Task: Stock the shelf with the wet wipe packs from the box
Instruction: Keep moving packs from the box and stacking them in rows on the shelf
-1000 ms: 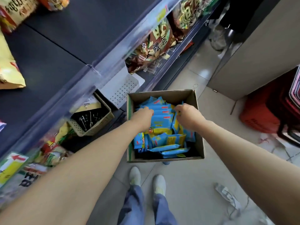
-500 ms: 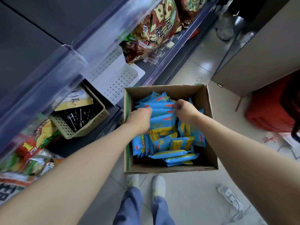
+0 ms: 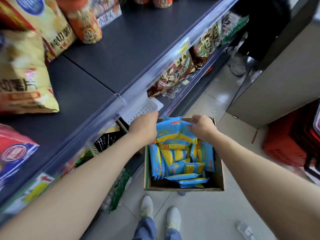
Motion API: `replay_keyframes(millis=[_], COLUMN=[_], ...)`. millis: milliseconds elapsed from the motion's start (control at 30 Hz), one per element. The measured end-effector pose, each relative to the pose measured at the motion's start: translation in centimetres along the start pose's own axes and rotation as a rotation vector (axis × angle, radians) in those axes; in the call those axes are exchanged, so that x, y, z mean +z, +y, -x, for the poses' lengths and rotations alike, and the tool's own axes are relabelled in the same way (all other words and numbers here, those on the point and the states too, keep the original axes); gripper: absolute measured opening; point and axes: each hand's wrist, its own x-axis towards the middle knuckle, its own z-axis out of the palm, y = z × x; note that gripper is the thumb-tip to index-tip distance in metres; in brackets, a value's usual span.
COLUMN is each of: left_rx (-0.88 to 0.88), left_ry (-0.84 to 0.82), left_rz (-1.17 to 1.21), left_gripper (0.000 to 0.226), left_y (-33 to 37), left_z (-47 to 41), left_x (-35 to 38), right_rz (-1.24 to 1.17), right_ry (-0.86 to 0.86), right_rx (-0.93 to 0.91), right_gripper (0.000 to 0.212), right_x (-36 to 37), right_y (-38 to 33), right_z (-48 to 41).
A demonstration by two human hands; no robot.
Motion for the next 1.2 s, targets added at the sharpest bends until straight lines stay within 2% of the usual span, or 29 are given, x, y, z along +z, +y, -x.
replay_keyframes(millis=[67,133,233,400,567,733,900,1067,1200], left_rx=[-0.003,-0.004,0.017,0.036,-0.045,-0.209,-0.445,-0.695,-0.822], left_ry=[0.043,0.104,0.222,0.412,0.596,0.746,0.836,0.833,0.803], left_rz=[0.006,0.007,-0.019,-0.082,-0.121,-0.114,-0.092,-0.064,-0.044], left_gripper=[0.022,0.020,0.027,0.030,0.031,0.028,0.029,0.037,0.038], left_y=[0.9,1.8,2.6,3.3,1.9,-2.2,-9.7,-19.1,-26.1], left_z=[1.6,3.5,6.6,13.2,21.1,28.7,34.2,37.7,38.0], left_x=[-3.4,-7.3,-13.6,-24.0,-32.2,-37.6,-40.6,-41.8,-42.3], right_rz=[-0.037,-0.085,-0.139,-0.146,-0.280,-0.336,-0.368,-0.409,-0.365], right_ry=[0.057,0.110,0.175,0.283,0.301,0.236,0.180,0.083,0.054], right_rx=[-0.029,-0.068,-0.161,-0.393,-0.636,-0.879,-1.084,-1.134,-1.136], right_gripper=[0.010,0.007,0.014,0.016,0.016,0.014,0.013,0.012,0.016], right_x=[-3.8,-7.4,-12.5,-19.6,-23.8,-23.5,-19.1,-14.5,-11.3], right_y=[-2.5,-5.2,-9.8,-18.1,-26.6,-35.7,-44.1,-51.7,-56.7], right_z=[1.5,3.3,6.8,13.0,18.5,22.8,25.3,25.4,24.6])
